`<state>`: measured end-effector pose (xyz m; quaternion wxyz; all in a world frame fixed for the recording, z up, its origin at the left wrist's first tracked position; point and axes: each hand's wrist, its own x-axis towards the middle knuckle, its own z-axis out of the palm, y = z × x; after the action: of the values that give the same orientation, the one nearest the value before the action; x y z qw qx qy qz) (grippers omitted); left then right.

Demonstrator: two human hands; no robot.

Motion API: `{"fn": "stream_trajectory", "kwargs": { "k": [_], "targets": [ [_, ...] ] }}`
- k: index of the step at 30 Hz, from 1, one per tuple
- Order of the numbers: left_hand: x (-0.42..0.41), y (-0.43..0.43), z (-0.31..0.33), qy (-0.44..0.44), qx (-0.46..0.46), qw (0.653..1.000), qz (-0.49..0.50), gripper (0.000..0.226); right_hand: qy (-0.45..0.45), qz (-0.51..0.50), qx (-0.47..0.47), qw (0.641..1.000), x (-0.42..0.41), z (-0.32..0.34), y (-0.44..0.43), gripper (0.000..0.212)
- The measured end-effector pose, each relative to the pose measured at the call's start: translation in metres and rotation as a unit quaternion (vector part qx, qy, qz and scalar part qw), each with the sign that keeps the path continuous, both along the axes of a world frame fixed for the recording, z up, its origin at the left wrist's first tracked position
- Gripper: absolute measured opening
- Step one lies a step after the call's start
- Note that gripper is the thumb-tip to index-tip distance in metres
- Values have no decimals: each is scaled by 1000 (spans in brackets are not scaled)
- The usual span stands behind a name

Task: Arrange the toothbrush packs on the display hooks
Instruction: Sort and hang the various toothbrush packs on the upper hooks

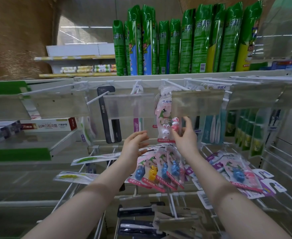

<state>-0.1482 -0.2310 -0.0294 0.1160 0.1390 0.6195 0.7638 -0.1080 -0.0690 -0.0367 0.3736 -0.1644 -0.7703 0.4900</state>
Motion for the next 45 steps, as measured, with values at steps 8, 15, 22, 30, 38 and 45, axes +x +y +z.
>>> {"fn": "stream_trajectory", "kwargs": {
  "k": [8, 15, 22, 30, 38, 45],
  "targets": [
    [13, -2, -5, 6, -13, 1000, -19, 12, -31, -23, -18, 999, 20, -16, -2, 63],
    [42, 3, -22, 116, -95, 987, -63, 14, -29, -49, -17, 998, 64, -26, -11, 56],
    [67, 28, -27, 257, -207, 942, -63, 23, -57, -102, 40, 992, 109, -34, 6, 42],
    [70, 70, -37, 381, -486, 784, 61, 53, -210, -180, 159, 948, 135, -37, 60, 56],
    [63, 95, -55, 365, -620, 687, 105, 60, -430, -168, 193, 866, 139, -53, 95, 83],
    [65, 100, -56, 368, -635, 669, 118, 52, -440, -165, 231, 852, 134, -54, 97, 64]
  ]
}}
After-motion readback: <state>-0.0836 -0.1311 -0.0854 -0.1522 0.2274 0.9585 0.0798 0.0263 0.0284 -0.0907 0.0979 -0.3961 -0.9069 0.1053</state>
